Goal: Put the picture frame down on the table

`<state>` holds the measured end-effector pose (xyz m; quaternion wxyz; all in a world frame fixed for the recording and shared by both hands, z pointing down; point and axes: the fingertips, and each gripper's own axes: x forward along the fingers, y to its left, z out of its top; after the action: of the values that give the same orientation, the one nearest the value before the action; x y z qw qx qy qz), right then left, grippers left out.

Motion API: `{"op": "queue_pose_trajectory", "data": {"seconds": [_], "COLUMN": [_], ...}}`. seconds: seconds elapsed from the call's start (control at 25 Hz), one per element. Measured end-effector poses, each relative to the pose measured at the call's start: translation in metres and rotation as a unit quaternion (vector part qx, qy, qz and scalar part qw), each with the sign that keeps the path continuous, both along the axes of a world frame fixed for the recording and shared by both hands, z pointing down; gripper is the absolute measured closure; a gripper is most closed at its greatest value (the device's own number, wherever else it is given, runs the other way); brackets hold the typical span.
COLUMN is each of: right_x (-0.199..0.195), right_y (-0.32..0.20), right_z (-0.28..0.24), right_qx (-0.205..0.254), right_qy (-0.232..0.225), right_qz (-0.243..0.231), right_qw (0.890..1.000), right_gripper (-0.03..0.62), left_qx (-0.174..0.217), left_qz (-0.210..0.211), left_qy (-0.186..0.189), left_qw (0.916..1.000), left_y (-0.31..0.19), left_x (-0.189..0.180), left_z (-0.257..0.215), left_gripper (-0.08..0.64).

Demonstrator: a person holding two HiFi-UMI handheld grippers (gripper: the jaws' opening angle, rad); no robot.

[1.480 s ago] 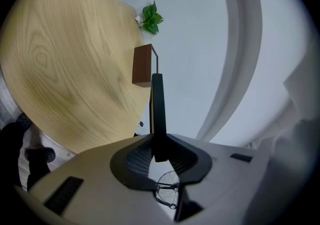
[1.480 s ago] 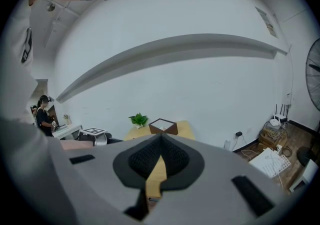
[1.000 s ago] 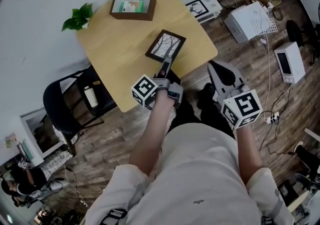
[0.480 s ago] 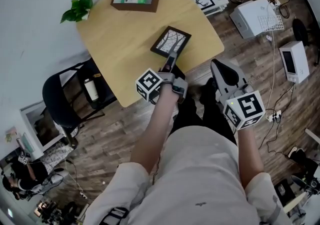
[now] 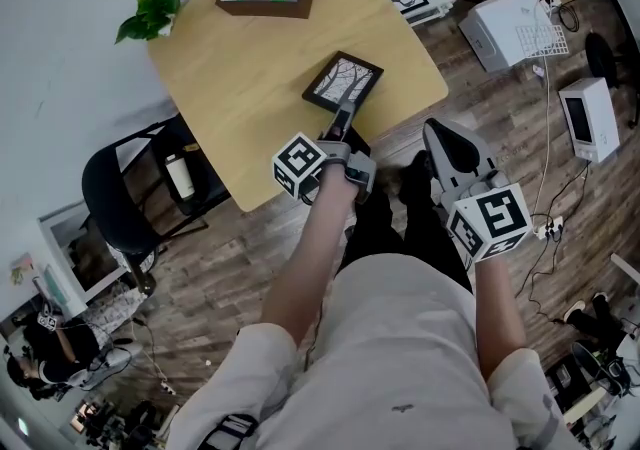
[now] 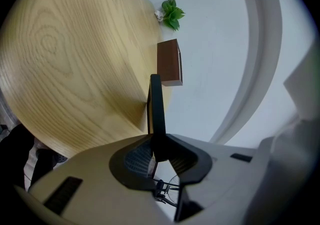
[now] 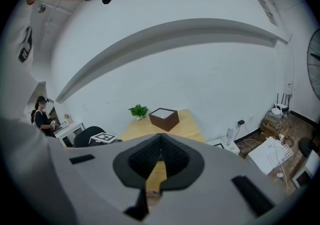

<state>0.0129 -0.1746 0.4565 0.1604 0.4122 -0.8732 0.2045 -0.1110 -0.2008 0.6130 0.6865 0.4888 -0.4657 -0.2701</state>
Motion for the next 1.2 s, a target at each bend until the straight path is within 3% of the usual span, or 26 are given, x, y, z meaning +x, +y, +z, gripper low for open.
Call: {"op": "queue_pose_trajectory", "data": {"seconds": [0.32,1.2], "right_x": [-0.005,-0.023], "right_y": [0.003,-0.001], "right_z": [0.003,0.013], "right_qx": [-0.005,-0.013], "right_qy": [0.000,0.000], "right_qz": [-0.003,-0.014], "right_qw": [1.000,1.000], "right_gripper": [0.594,0.594], "left_qx": [-0.016,-0.037], "left_qz": [0.011,0.049], "left_qy": [-0.018,-0.129], "left_qw": [0.9996,0.9898], "left_y": [0.006,0.009], "left_x": [-0.002,-0.029], "left_z": [0.014,0.046], "left_gripper": [0.493,0.482]}}
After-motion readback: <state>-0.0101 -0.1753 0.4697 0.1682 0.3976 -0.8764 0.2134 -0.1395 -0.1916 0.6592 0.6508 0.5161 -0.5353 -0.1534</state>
